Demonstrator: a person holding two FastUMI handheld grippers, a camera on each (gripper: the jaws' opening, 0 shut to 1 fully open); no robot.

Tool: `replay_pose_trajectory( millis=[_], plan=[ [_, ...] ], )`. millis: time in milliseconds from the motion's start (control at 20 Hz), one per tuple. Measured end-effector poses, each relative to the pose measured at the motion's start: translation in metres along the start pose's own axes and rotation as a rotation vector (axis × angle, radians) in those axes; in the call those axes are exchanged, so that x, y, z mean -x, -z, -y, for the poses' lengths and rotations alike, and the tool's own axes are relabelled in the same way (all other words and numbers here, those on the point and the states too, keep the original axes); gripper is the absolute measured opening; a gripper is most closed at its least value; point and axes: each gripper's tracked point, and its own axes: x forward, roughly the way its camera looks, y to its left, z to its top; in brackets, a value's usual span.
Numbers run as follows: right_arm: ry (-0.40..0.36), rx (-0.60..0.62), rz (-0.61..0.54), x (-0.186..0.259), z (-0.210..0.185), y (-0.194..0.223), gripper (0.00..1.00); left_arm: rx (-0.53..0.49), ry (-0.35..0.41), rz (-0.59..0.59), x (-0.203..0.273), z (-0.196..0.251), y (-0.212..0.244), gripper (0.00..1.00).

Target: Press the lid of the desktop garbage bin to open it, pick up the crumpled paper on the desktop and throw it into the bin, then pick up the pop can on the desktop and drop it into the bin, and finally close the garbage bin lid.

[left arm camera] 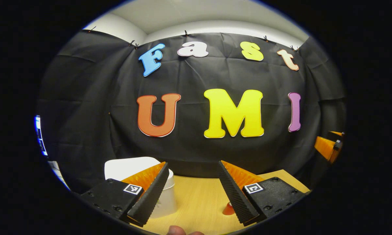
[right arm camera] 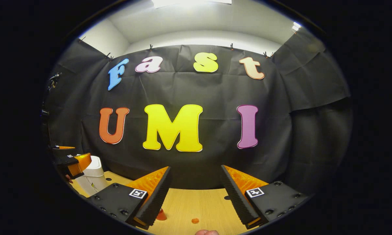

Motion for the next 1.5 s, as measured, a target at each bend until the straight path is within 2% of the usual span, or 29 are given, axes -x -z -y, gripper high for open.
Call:
replay_pose_trajectory(
  millis=[200, 700, 1000, 1050, 1200, 1350, 1400, 1450, 1500],
  plan=[
    [-0.010, 0.002, -0.002, -0.004, -0.002, -0.001, 0.93, -0.044, -0.079, 0.017, -0.013, -0.030, -0.005, 0.97],
    [-0.038, 0.012, -0.011, -0.011, -0.008, 0.000, 0.94, -0.046, -0.266, -0.005, -0.050, -0.104, -0.011, 0.96],
    [-0.049, 0.034, -0.016, -0.013, -0.010, -0.001, 0.94, -0.033, -0.343, -0.087, -0.069, -0.132, 0.014, 0.76],
    [-0.054, 0.038, -0.017, -0.013, -0.011, -0.001, 0.94, -0.029, -0.346, -0.102, -0.072, -0.132, 0.018, 0.68],
    [-0.069, 0.052, -0.024, -0.017, -0.014, 0.000, 0.94, -0.010, -0.366, -0.148, -0.074, -0.140, 0.037, 0.54],
    [-0.083, 0.068, -0.030, -0.022, -0.020, 0.000, 0.94, 0.021, -0.388, -0.202, -0.080, -0.143, 0.061, 0.31],
    [-0.087, 0.071, -0.030, -0.022, -0.021, 0.001, 0.94, 0.031, -0.400, -0.219, -0.080, -0.145, 0.068, 0.33],
    [-0.089, 0.074, -0.032, -0.023, -0.021, 0.001, 0.94, 0.046, -0.406, -0.234, -0.080, -0.146, 0.072, 0.25],
    [-0.090, 0.076, -0.035, -0.023, -0.020, 0.003, 0.94, 0.062, -0.408, -0.242, -0.079, -0.145, 0.077, 0.23]
  ],
)
